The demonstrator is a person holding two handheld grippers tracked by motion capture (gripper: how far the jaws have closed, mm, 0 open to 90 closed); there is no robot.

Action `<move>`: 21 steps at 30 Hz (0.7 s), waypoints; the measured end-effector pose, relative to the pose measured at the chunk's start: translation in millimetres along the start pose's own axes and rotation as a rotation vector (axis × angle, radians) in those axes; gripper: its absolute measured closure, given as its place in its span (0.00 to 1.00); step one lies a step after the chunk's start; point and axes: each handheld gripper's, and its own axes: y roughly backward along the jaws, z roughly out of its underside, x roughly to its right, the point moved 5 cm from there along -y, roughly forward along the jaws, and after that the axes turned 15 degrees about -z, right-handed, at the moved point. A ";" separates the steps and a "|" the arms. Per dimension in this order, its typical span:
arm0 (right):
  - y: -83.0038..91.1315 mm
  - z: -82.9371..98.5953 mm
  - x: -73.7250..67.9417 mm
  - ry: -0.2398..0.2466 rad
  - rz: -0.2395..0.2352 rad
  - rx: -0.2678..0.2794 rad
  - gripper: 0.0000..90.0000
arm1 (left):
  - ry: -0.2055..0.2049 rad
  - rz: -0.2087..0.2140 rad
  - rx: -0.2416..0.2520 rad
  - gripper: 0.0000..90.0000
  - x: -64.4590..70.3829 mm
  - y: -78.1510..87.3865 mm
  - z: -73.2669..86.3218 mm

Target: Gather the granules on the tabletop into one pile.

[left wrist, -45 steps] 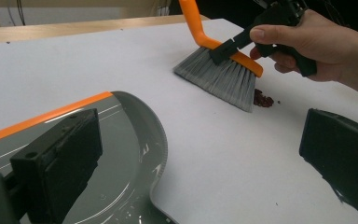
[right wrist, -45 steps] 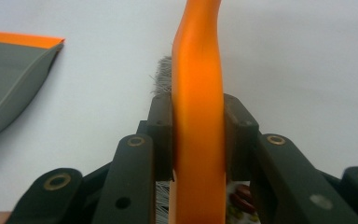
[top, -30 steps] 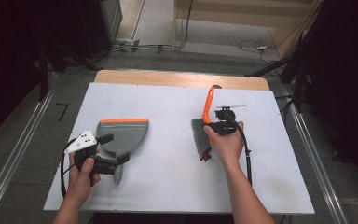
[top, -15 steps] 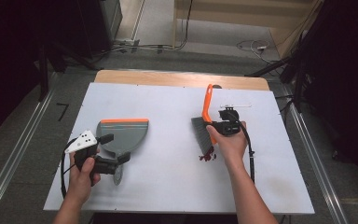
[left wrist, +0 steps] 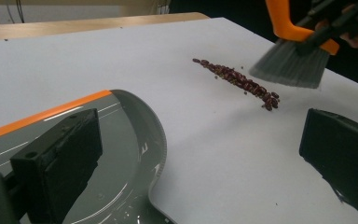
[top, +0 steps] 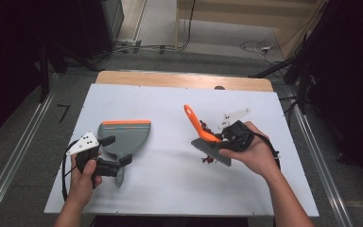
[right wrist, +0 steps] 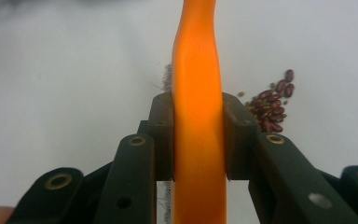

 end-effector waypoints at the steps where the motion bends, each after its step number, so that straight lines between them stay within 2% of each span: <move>1: 0.0 0.0 0.0 0.000 0.000 0.000 0.76 | -0.002 -0.001 -0.001 0.00 0.1 -0.1 0.2; 5: -5.7 11.6 -18.9 0.037 -0.044 -0.054 0.76 | -0.002 -0.001 -0.008 0.00 0.6 -1.1 1.4; 8: -18.2 22.2 -21.7 0.038 -0.069 -0.092 0.76 | -0.006 -0.002 -0.013 0.00 0.6 -1.4 1.7; 9: -22.9 25.8 -20.1 0.035 -0.079 -0.099 0.76 | -0.007 -0.003 -0.013 0.00 0.5 -1.3 1.7; 11: -29.4 31.4 -13.1 0.042 -0.059 -0.108 0.76 | -0.005 -0.002 -0.011 0.00 0.5 -0.8 1.7; 13: -29.9 31.7 -5.5 0.040 -0.055 -0.078 0.76 | -0.004 -0.005 -0.011 0.00 -0.3 -0.6 1.9; 17: -32.1 26.4 4.3 0.091 -0.030 -0.094 0.75 | 0.000 -0.005 -0.010 0.00 -1.5 -1.2 2.1; 21: -33.6 21.7 19.5 0.076 -0.024 -0.078 0.75 | 0.000 -0.007 -0.010 0.00 -2.1 -0.6 2.1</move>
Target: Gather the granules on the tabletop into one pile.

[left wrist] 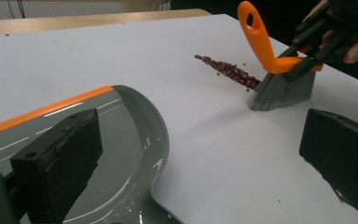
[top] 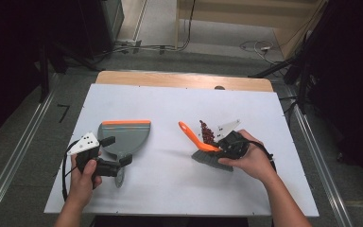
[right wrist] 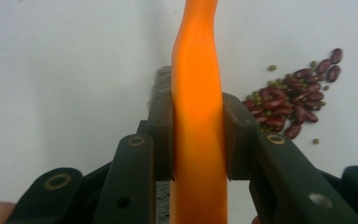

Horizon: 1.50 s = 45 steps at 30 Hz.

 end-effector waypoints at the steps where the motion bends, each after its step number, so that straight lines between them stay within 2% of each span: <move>1: -0.5 -0.4 4.5 -0.003 -0.005 0.012 0.75 | 0.001 -0.001 0.001 0.00 -0.3 0.2 -0.1; 5: -1.7 -1.7 17.5 -0.007 -0.023 0.030 0.75 | 0.004 0.000 0.000 0.00 -1.1 0.1 0.1; 13: -0.7 -3.3 38.0 -0.012 -0.029 0.064 0.75 | -0.001 0.001 -0.004 0.00 0.3 -0.9 0.9; 18: -1.0 -7.2 48.4 -0.013 -0.025 0.067 0.75 | 0.001 -0.001 -0.002 0.00 -0.1 -0.2 0.5; 24: -2.8 -13.1 57.4 0.003 -0.026 0.059 0.74 | -0.002 0.001 -0.005 0.00 0.1 -0.8 0.9; 45: -2.2 -19.7 80.8 -0.005 -0.021 0.082 0.74 | 0.000 -0.001 -0.003 0.00 -0.7 -0.7 0.9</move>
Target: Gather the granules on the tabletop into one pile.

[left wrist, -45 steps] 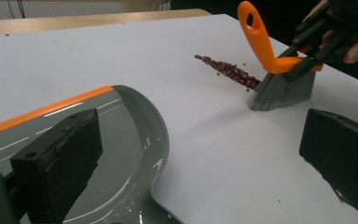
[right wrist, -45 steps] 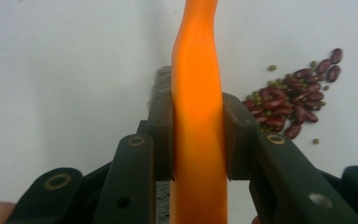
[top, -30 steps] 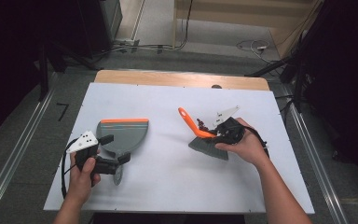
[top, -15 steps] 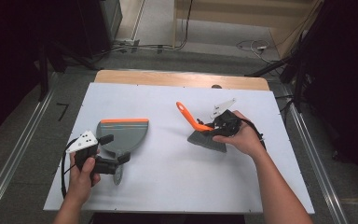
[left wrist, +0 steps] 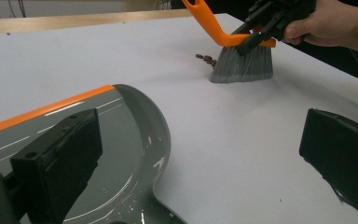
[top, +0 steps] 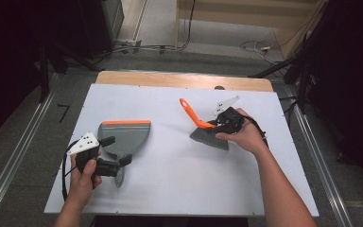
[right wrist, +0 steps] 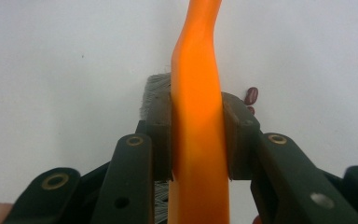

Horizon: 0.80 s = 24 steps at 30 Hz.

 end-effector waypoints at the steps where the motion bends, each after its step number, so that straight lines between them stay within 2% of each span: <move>1: 0.0 -0.4 1.2 0.005 0.002 0.003 0.74 | -0.001 0.001 0.000 0.00 0.1 -0.1 0.0; 10: 0.5 -3.3 8.5 0.009 0.012 0.001 0.74 | 0.002 -0.001 0.001 0.00 -0.4 0.2 -0.1; 18: 1.1 -3.9 12.8 -0.008 0.018 0.010 0.74 | 0.001 0.001 0.001 0.00 -0.4 -0.3 -0.1; 24: 2.4 -3.5 15.9 0.001 0.027 0.013 0.74 | 0.002 0.001 0.001 0.00 -0.4 -0.5 0.1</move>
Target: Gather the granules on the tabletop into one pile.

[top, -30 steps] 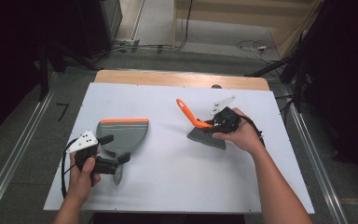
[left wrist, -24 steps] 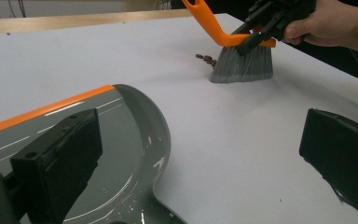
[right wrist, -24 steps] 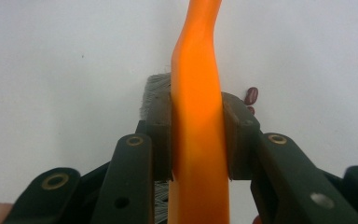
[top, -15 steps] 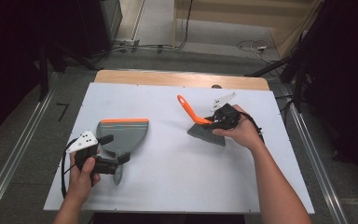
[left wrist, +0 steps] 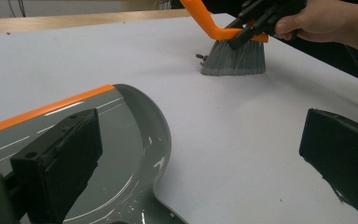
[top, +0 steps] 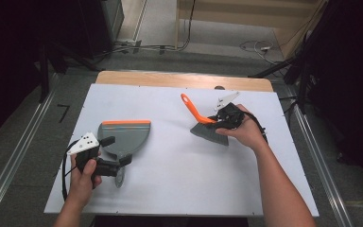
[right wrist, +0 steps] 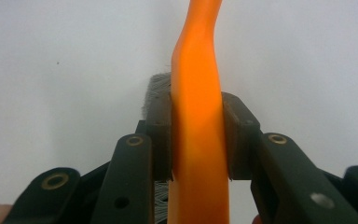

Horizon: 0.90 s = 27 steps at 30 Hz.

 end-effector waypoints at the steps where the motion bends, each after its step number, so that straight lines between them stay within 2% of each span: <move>1: 0.2 0.1 0.3 -0.002 -0.001 0.002 0.74 | -0.001 -0.001 -0.001 0.00 -0.1 0.1 0.0; 17: 3.4 0.4 2.6 -0.015 0.029 0.006 0.74 | 0.000 -0.001 -0.002 0.00 -1.1 0.0 0.3; 24: 6.1 -4.2 -9.0 -0.026 0.029 -0.018 0.75 | 0.007 -0.002 -0.001 0.00 -1.8 0.0 0.5; 27: 11.2 -10.1 -15.7 -0.032 0.033 0.004 0.75 | 0.007 -0.002 -0.002 0.00 -2.0 0.1 0.4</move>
